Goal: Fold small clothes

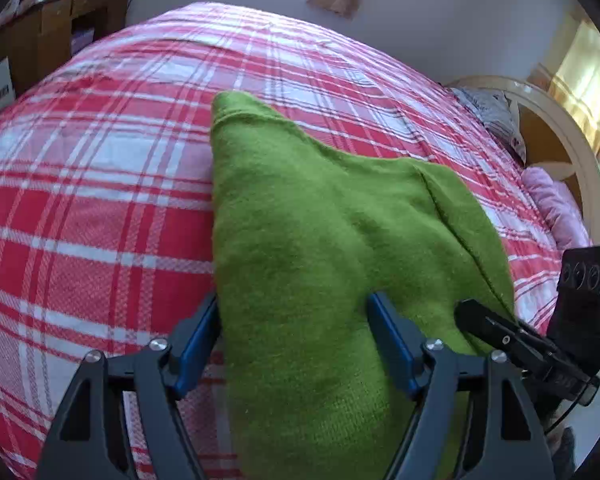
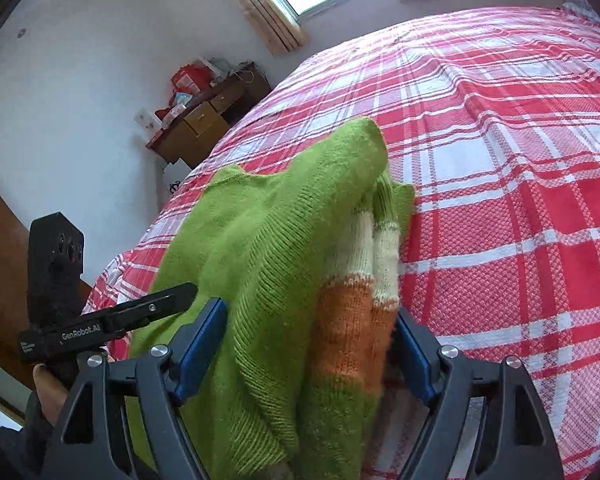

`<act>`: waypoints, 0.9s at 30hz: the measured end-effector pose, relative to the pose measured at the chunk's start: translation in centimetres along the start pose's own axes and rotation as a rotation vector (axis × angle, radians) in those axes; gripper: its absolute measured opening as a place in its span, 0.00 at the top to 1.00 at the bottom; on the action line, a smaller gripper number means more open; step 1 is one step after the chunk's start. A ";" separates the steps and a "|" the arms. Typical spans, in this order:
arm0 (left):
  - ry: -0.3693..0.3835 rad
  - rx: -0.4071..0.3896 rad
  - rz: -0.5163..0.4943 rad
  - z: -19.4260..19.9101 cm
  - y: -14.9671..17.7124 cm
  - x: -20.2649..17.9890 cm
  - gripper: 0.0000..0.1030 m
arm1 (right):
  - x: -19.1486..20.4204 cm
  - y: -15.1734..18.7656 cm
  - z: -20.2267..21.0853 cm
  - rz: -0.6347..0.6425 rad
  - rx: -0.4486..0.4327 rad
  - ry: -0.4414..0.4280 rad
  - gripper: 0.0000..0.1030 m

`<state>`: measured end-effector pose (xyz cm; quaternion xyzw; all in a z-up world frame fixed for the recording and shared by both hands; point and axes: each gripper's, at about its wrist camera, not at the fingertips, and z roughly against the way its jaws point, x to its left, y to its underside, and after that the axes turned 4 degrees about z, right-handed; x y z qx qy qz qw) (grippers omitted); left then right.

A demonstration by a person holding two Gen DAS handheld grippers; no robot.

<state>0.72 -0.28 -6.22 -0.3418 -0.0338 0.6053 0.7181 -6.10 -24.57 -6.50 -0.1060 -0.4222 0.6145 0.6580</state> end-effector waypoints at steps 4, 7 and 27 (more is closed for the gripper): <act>-0.001 -0.015 -0.002 0.1 0.4 -0.1 0.30 | 0.5 -0.2 -0.5 0.036 0.035 0.029 0.26; -0.011 -0.027 0.002 0.2 0.5 -0.4 0.37 | 1.6 -0.2 -0.7 0.065 0.067 0.033 0.48; -0.072 -0.062 0.007 3.2 1.0 -0.1 0.66 | 8.4 1.3 1.8 0.154 -0.004 0.230 0.64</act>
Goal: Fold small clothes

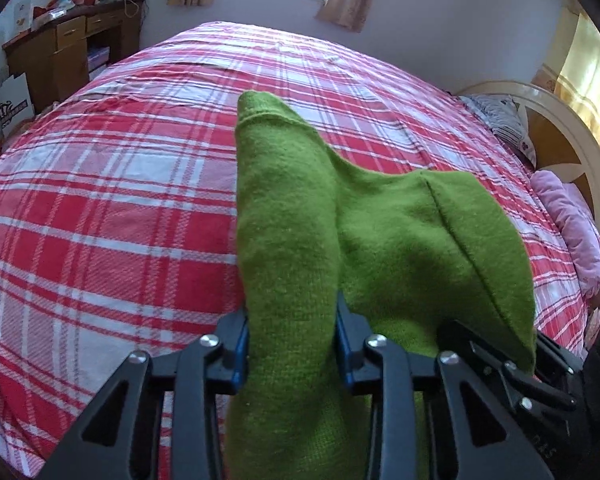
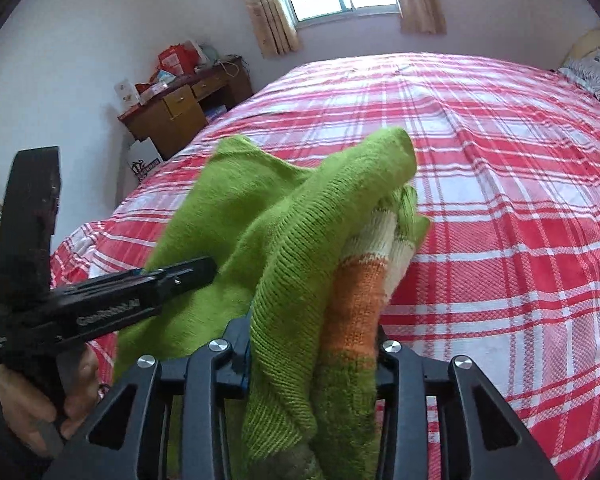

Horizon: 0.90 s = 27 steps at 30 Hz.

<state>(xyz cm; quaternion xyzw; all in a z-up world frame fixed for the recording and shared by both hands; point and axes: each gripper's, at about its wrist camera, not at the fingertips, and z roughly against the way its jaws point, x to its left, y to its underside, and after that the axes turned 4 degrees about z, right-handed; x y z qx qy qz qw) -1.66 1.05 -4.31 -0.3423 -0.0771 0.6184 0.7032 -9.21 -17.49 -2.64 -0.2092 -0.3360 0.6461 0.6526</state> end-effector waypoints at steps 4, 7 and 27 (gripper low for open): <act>-0.005 -0.020 0.027 1.2 -0.2 1.6 0.66 | 1.7 -0.6 0.0 0.023 -0.008 -0.035 0.64; -0.016 -0.034 0.065 2.1 -0.4 3.4 0.66 | 3.2 -1.2 -0.4 0.048 -0.008 -0.064 0.64; -0.186 -0.146 0.224 6.1 -2.4 12.6 0.66 | 14.9 -5.8 -5.6 0.241 -0.021 -0.237 0.64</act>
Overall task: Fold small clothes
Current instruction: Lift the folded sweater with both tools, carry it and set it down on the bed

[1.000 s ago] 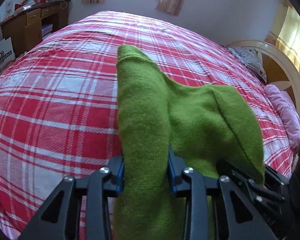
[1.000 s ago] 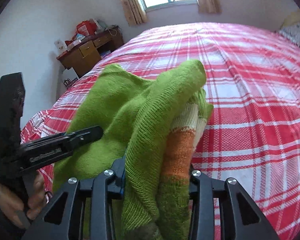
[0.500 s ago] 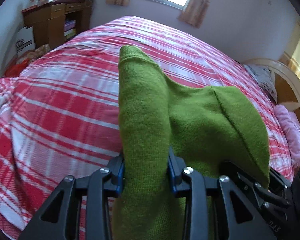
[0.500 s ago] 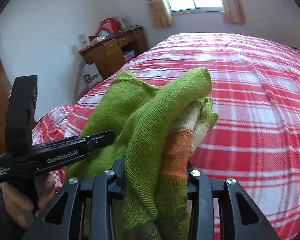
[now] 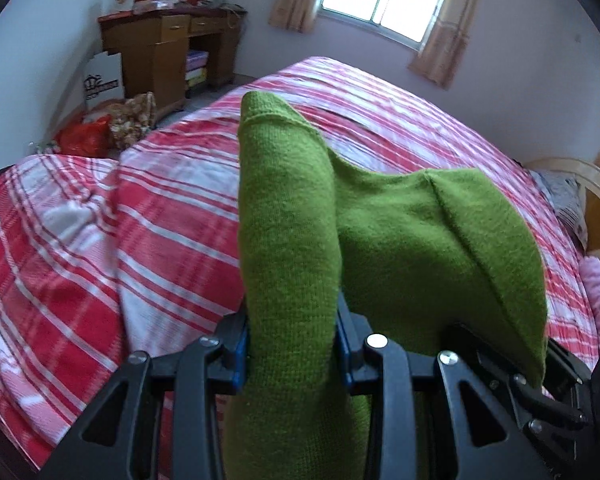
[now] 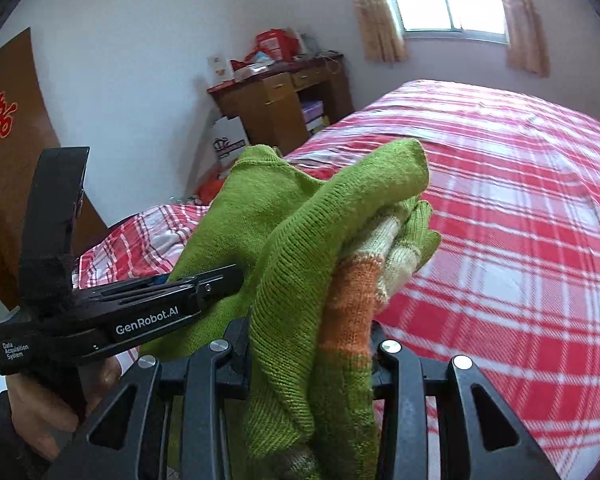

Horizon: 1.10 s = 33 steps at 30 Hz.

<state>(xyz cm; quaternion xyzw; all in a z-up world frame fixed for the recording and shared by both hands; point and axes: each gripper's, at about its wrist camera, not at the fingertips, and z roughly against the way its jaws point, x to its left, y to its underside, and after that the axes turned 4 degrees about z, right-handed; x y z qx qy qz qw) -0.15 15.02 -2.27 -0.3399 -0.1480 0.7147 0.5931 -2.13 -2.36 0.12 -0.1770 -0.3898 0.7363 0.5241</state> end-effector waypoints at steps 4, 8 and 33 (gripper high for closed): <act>-0.027 -0.019 0.018 -0.3 -1.0 1.2 0.66 | 1.4 -1.4 -1.7 0.032 -0.007 -0.027 0.64; -0.050 -0.043 0.040 -0.6 -2.4 2.7 0.66 | 2.1 -2.9 -3.6 0.059 -0.013 -0.053 0.64; -0.165 -0.073 0.087 -9.9 -9.2 7.5 0.54 | -3.3 -8.1 -19.8 -0.108 0.025 -0.122 0.65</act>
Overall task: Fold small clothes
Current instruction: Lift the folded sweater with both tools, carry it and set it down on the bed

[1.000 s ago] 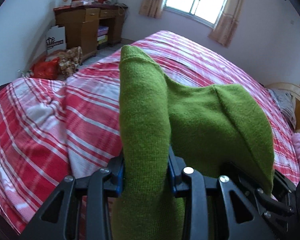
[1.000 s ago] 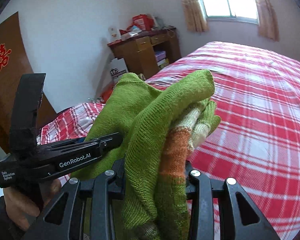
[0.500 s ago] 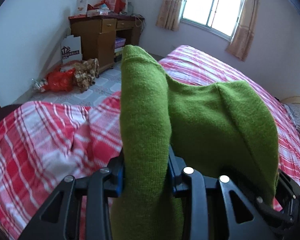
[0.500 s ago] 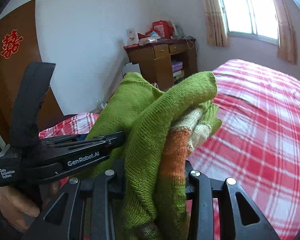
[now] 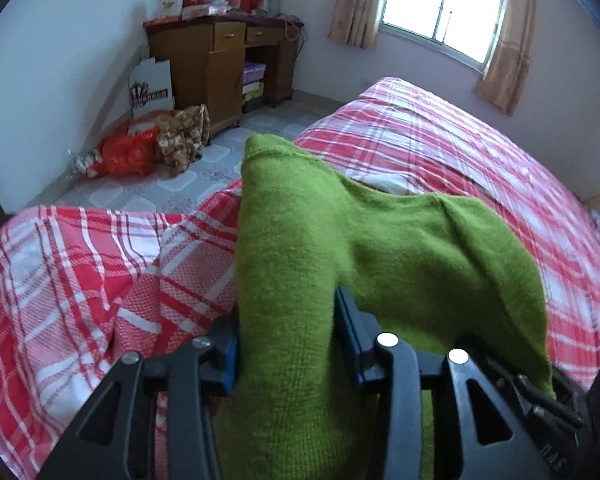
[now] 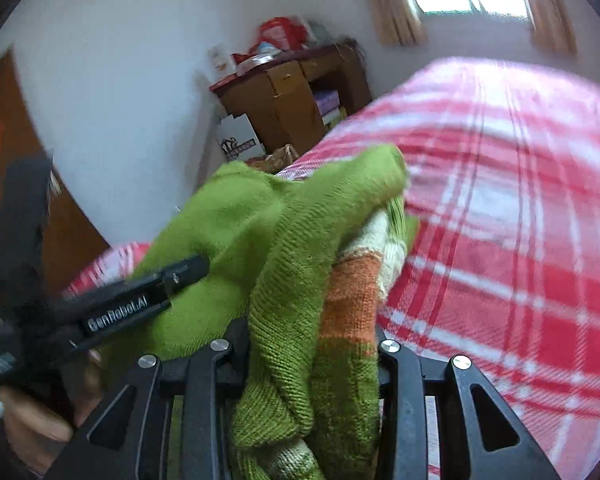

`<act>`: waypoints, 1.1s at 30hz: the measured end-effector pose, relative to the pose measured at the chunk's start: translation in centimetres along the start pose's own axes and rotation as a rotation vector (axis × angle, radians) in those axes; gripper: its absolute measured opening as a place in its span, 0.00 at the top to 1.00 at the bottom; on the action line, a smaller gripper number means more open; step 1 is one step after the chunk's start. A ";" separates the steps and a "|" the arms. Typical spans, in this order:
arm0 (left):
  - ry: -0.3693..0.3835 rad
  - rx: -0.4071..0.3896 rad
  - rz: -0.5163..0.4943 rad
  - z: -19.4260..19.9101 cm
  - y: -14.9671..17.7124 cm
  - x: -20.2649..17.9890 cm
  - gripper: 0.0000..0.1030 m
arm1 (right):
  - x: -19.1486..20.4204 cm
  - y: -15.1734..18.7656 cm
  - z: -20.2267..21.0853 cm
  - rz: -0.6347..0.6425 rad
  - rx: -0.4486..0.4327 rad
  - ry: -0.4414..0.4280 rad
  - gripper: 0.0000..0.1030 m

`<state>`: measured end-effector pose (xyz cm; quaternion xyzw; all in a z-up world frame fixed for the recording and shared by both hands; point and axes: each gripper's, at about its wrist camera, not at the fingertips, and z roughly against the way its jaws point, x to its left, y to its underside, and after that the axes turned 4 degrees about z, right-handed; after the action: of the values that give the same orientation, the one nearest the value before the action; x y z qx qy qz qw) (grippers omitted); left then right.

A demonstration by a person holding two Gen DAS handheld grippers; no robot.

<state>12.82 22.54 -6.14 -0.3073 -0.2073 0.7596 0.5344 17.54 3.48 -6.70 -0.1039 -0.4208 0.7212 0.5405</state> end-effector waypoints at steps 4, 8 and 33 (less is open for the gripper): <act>0.022 0.029 0.081 -1.6 -1.0 0.7 0.42 | -3.0 -0.5 -2.0 -0.188 0.040 -0.089 0.63; -0.025 0.048 0.071 -2.0 -1.8 0.0 0.35 | -4.5 -0.7 -3.1 -0.304 0.059 -0.147 0.62; -0.101 -0.011 -0.123 5.9 5.4 -1.6 0.37 | 0.0 6.3 3.9 -0.181 0.085 -0.072 0.71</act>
<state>5.42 19.21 -4.93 -0.2581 -0.2567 0.7389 0.5670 10.80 1.19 -8.81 -0.0164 -0.4168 0.6898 0.5918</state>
